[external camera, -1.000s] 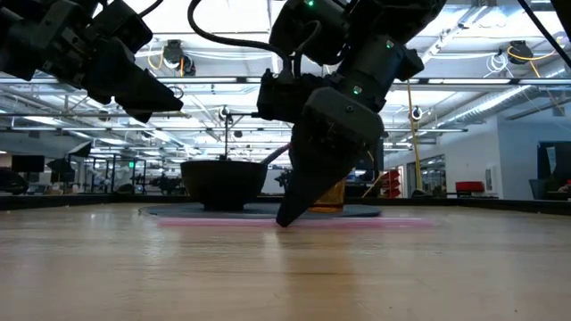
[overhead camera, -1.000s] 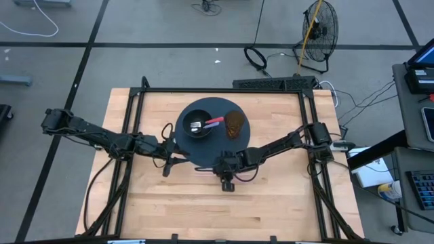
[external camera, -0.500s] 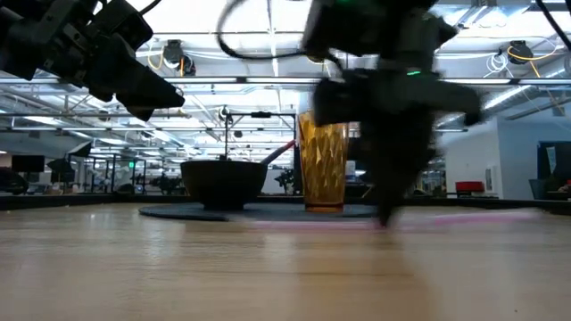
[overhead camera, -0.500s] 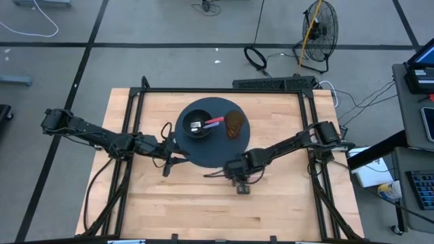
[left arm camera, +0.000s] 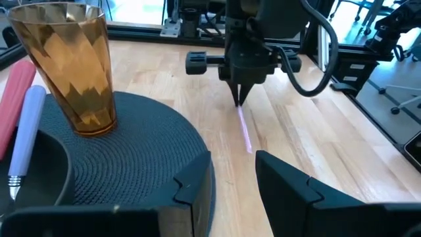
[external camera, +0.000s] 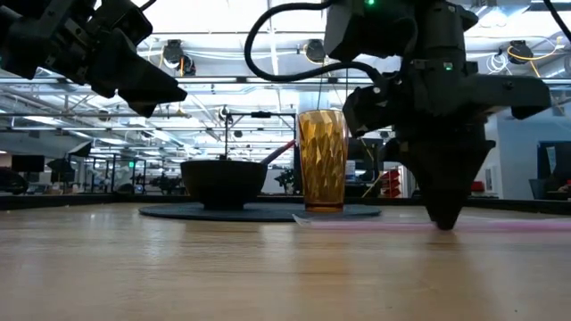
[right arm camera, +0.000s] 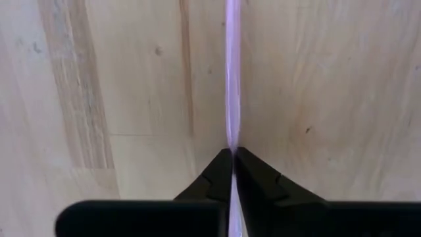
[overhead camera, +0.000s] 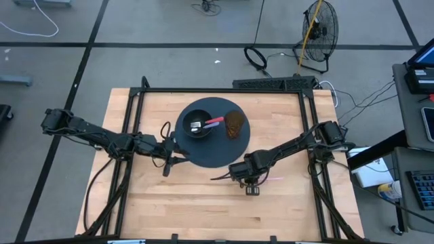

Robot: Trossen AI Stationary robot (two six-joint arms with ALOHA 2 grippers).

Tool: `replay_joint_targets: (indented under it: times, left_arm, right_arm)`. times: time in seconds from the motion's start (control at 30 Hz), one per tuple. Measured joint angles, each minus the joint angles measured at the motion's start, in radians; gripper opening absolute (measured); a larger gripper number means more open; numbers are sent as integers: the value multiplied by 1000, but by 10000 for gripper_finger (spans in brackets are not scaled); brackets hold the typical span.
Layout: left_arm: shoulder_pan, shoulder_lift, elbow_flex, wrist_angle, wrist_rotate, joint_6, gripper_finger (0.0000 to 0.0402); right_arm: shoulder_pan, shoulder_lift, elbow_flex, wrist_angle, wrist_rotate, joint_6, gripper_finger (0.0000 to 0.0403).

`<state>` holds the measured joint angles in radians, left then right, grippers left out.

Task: Pick & Place Utensil
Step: Put the straw into the glass

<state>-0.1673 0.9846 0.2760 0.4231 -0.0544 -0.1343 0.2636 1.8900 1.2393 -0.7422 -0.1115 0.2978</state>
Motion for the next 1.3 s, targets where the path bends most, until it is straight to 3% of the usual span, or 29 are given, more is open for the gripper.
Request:
replay_joint_targets:
  times: [0.37,0.53,0.97,1.3]
  left_arm:
    - [-3,0,0,-1,0,-2,122]
    - [-3,0,0,-1,0,0,122]
    - [-3,0,0,-3,0,3,122]
    - [-4,1,0,-2,0,1,122]
  right_arm:
    - [-13,-9,-11,32,-31,-14,112]
    - [-34,-31,-12,71,-16,-11,140]
    - [-49,-45,-12,361,-20,-44,146]
    - [-59,40,-10,419,-42,-53,135]
